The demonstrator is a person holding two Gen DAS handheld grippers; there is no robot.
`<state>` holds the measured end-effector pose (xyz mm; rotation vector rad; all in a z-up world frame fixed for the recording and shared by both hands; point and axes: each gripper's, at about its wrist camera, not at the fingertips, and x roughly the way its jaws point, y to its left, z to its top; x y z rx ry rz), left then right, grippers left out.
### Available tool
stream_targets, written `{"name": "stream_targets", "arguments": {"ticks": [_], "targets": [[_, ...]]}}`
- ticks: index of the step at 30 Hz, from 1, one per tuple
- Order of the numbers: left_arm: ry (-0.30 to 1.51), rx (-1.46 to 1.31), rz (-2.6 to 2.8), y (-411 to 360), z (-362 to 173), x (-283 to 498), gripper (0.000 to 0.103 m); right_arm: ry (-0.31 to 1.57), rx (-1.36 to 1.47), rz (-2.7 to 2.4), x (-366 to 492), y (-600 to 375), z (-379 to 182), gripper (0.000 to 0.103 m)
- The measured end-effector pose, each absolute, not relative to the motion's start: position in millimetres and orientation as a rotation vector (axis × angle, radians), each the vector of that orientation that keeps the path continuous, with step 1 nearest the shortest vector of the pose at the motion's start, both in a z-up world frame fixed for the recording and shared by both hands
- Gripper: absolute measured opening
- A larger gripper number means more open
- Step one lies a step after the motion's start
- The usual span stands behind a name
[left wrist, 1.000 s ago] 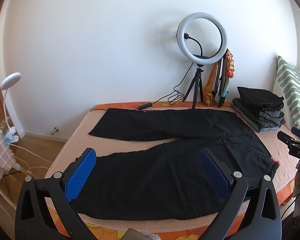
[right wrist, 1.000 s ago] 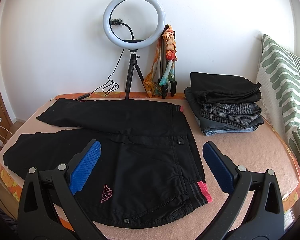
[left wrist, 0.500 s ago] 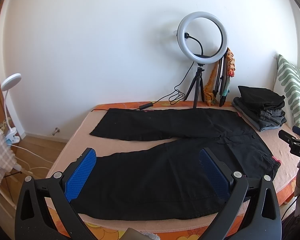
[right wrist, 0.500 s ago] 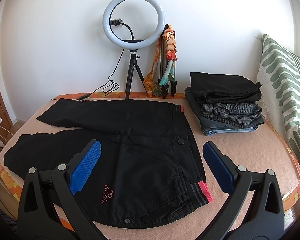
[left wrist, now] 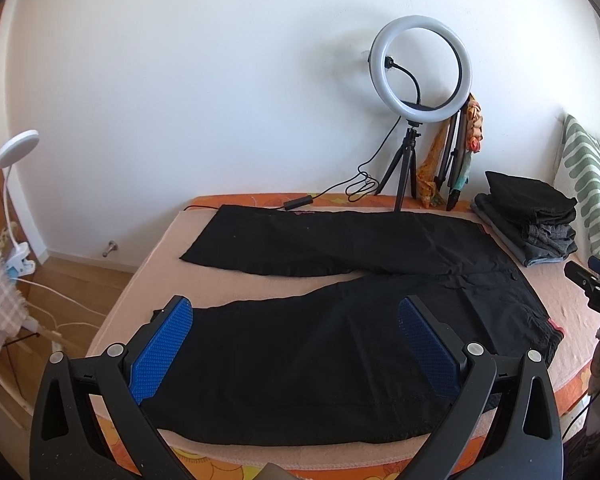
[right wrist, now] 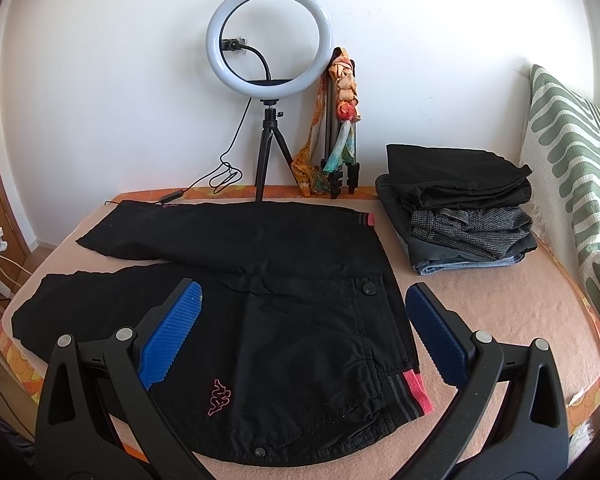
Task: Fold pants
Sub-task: 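Move both tools toward the trouser legs and lower over the fabric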
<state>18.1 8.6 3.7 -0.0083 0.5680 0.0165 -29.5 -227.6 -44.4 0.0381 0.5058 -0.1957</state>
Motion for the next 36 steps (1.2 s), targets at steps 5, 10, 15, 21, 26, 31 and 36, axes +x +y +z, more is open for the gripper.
{"name": "stream_targets", "arguments": {"ticks": [5,10,15,21,26,31,36], "targets": [[0.59,-0.029,0.037,21.8,2.2,33.1,0.102,0.527,0.029,-0.165,-15.1,-230.6,-39.7,0.103],[0.613,-0.052,0.027,32.0,-6.2,48.6,0.102,0.556,0.072,-0.061,2.5,-235.2,-42.1,0.103],[0.635,-0.027,0.038,39.7,-3.9,68.3,0.102,0.571,0.078,0.006,26.9,-239.1,-36.2,0.103],[0.681,-0.004,-0.009,39.7,-0.6,101.3,0.102,0.627,0.021,0.059,72.2,-245.7,-24.0,0.103],[0.698,0.019,-0.048,34.2,0.4,132.6,0.102,0.668,-0.078,0.132,123.9,-246.2,-15.2,0.103],[0.713,0.048,-0.068,28.7,-1.0,163.7,0.102,0.719,-0.135,0.179,180.8,-247.9,-15.7,0.103],[0.754,0.029,-0.069,34.8,-9.7,198.3,0.095,0.767,-0.129,0.206,232.3,-253.8,-29.1,0.1]]}}
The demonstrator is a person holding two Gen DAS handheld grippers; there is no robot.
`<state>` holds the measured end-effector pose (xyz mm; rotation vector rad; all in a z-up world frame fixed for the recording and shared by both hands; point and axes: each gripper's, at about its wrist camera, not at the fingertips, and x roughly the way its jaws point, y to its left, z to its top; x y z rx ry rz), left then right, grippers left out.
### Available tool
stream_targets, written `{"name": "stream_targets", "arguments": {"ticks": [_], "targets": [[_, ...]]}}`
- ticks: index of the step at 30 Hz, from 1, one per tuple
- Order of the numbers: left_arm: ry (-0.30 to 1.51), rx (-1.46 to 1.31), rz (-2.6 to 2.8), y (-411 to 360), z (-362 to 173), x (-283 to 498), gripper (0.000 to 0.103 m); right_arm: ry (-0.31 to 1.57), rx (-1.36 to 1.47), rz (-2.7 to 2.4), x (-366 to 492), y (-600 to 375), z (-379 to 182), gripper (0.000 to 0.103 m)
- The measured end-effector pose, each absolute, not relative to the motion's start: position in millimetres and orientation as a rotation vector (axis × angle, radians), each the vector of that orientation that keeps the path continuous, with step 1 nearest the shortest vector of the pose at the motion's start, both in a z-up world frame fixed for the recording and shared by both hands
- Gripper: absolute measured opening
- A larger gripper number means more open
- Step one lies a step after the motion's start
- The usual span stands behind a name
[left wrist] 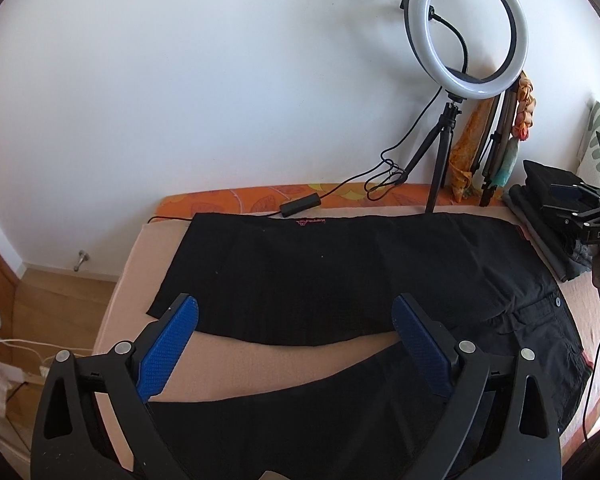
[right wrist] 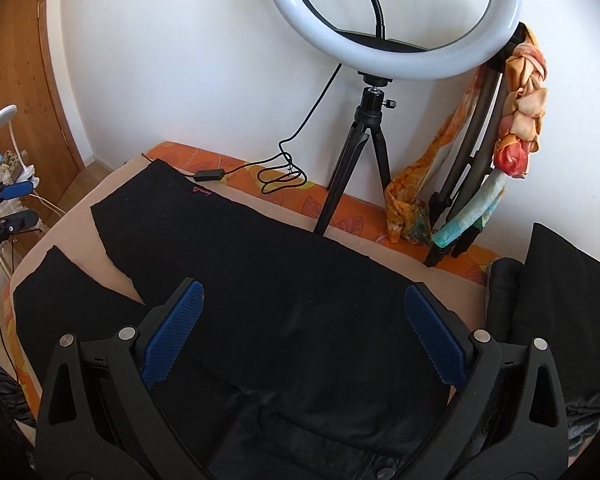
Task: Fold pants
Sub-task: 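Move both tools toward the trouser legs and lower over the fabric, then grasp the trouser leg hem with the right gripper and lift it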
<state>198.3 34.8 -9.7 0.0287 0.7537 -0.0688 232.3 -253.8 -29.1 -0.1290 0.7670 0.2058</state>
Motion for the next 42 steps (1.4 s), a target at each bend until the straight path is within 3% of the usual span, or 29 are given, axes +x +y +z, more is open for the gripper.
{"name": "stream_targets", "arguments": {"ticks": [8,16,31,35,39,42], "targets": [[0.849,0.018,-0.103,26.3,-44.1,250.6,0.094,0.899,-0.181,0.275,307.9,-257.6,-87.4,0.099],[0.939,0.025,-0.127,20.7,-89.5,301.1,0.093,1.021,-0.217,0.306,379.2,-261.6,-136.7,0.083],[0.987,-0.023,-0.088,32.6,-127.9,337.7,0.093,1.071,-0.252,0.408,413.7,-260.6,-166.6,0.075],[0.999,-0.034,-0.083,35.7,-134.0,339.9,0.093,1.051,-0.264,0.418,409.0,-251.8,-167.4,0.057],[1.041,-0.127,-0.072,47.9,-145.2,346.9,0.093,1.039,-0.29,0.422,398.8,-245.1,-164.5,0.021],[1.04,-0.129,-0.062,48.5,-145.0,350.1,0.095,1.026,-0.345,0.392,389.0,-232.8,-162.0,0.012]]}}
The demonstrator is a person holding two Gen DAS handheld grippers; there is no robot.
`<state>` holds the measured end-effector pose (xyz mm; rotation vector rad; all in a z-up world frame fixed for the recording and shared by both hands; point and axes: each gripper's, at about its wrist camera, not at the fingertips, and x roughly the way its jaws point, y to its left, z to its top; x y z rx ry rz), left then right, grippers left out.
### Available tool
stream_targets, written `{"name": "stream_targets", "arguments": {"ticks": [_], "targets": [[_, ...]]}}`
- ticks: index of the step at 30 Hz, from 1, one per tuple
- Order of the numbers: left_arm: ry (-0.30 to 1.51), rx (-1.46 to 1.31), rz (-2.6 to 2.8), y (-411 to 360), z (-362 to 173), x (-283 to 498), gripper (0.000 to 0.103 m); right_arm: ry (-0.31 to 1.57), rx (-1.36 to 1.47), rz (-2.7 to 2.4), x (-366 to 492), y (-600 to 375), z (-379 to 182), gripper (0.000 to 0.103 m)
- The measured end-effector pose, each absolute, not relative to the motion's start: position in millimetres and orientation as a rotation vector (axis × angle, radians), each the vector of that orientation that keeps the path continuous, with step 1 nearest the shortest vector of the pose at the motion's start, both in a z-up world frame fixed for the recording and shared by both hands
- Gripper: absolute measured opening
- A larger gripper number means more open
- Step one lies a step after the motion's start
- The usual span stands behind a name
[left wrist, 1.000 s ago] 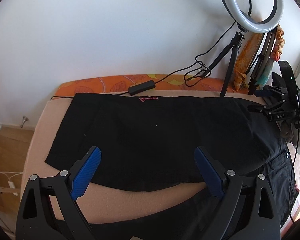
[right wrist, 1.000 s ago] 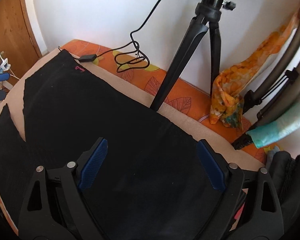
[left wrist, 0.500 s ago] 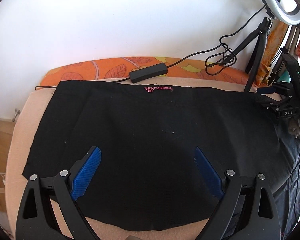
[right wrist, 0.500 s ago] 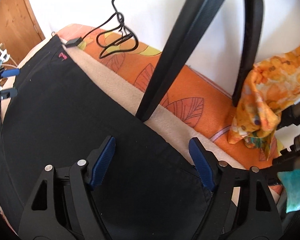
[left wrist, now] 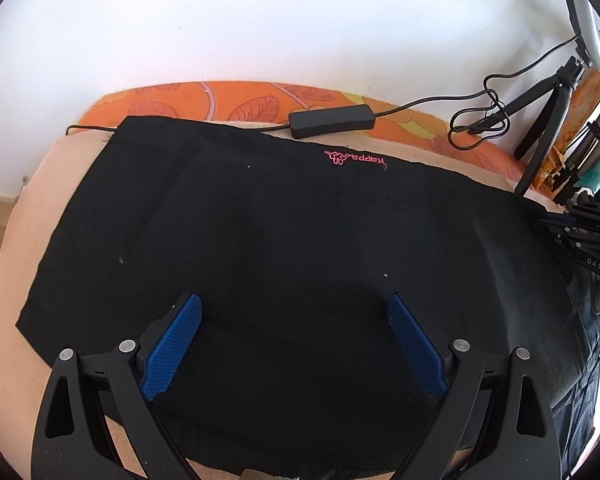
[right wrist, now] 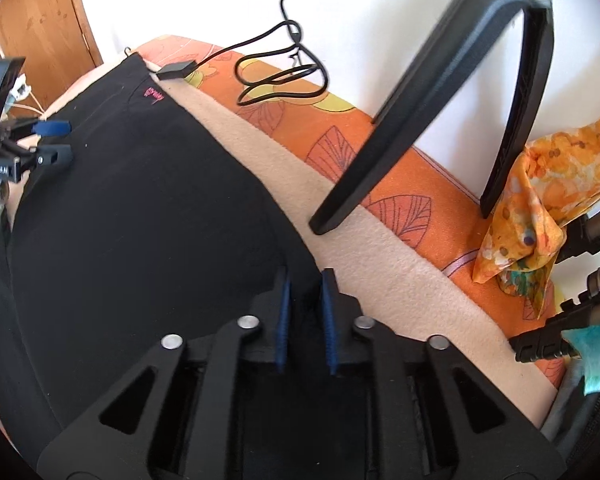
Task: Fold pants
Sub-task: 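Grasp the trouser leg hem with the right gripper and lift it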
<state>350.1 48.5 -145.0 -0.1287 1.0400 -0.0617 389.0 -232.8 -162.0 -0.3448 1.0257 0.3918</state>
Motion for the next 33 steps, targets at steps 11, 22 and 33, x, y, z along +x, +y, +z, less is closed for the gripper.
{"name": "stream_targets", "arguments": {"ticks": [11,22,33], "targets": [[1.012,-0.268,-0.06,66.0,-134.4,351.0,0.098,0.834,-0.316,0.357,314.7,-220.5,-99.9,0.009],[0.932,-0.506,0.031,117.9,-89.5,374.5,0.098,0.763,-0.432,0.473,225.2,-156.2,-81.0,0.009],[1.159,-0.389,0.073,88.1,-109.2,403.3,0.098,0.798,-0.534,0.544,183.8,-126.8,-108.5,0.008]]}}
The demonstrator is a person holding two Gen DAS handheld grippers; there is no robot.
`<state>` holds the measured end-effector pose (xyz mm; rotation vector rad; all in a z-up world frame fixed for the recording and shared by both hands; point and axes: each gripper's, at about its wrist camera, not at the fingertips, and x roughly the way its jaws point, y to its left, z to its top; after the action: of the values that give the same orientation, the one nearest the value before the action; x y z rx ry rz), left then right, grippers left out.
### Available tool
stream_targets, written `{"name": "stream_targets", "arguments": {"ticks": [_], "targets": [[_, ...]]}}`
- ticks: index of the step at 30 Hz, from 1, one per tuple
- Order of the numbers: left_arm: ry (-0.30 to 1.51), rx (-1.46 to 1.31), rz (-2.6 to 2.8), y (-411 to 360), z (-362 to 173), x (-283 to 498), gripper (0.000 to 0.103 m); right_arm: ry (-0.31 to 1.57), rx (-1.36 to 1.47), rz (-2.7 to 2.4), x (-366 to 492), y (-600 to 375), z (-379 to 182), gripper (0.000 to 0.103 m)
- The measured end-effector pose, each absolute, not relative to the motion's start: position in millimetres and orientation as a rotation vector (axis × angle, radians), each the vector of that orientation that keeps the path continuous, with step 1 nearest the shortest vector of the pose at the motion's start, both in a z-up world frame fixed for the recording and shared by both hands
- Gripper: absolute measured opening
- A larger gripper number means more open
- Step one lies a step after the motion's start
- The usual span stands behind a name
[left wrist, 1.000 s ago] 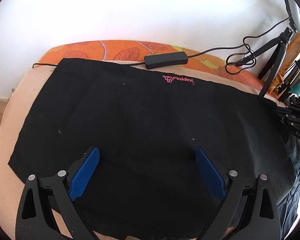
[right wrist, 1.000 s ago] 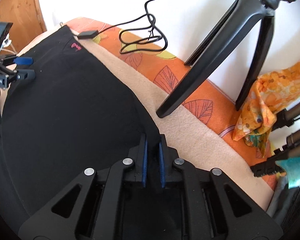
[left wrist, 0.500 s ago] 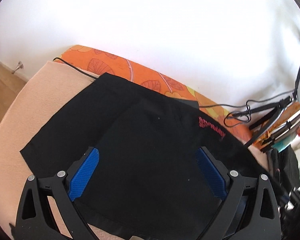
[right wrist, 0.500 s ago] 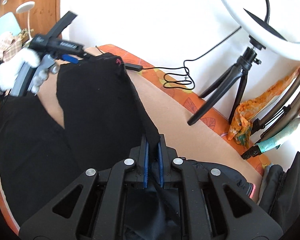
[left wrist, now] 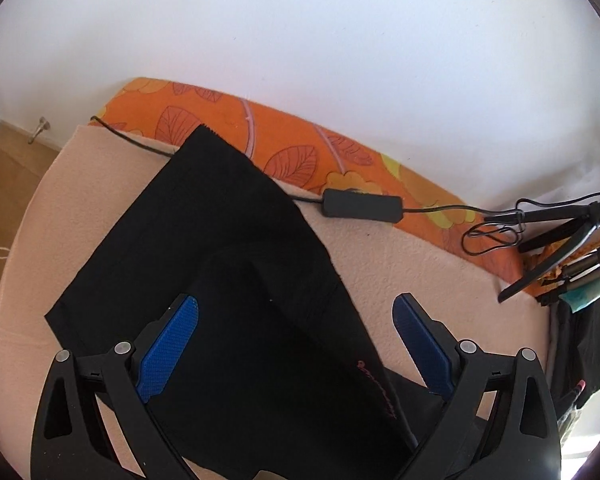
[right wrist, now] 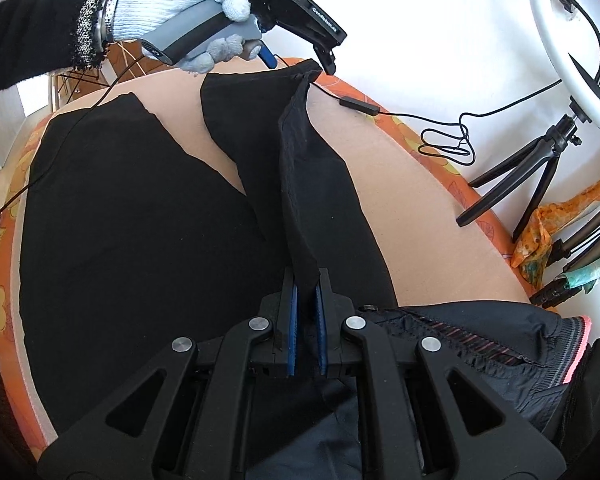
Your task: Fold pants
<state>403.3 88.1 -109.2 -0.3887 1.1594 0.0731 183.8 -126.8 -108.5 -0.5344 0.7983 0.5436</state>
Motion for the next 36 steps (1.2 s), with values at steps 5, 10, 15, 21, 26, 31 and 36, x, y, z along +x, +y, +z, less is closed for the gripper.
{"name": "stream_targets", "arguments": {"ticks": [5,10,15,21,26,31,36], "targets": [[1.176,-0.439,0.104,101.9,-124.3,403.2,0.092,0.792,-0.553,0.553,179.1,-127.8,-106.6,0.008],[1.116,-0.483,-0.012,104.7,-125.9,393.2,0.022,0.79,-0.573,0.544,177.8,-126.7,-104.1,0.008],[1.026,-0.528,-0.051,115.3,-115.7,374.9,0.008,0.78,-0.608,0.515,179.9,-124.3,-93.0,0.008],[0.939,-0.545,-0.078,120.2,-88.6,346.2,0.005,0.752,-0.624,0.465,175.3,-125.2,-62.0,0.008],[0.87,-0.561,-0.089,127.7,-60.1,312.4,0.005,0.727,-0.626,0.428,156.6,-120.6,-39.5,0.008],[0.805,-0.574,-0.095,132.0,-35.3,264.7,0.005,0.695,-0.628,0.408,124.3,-114.3,-20.2,0.008],[0.745,-0.573,-0.095,139.8,-18.8,205.8,0.005,0.681,-0.623,0.403,84.9,-108.4,-13.5,0.008]]}}
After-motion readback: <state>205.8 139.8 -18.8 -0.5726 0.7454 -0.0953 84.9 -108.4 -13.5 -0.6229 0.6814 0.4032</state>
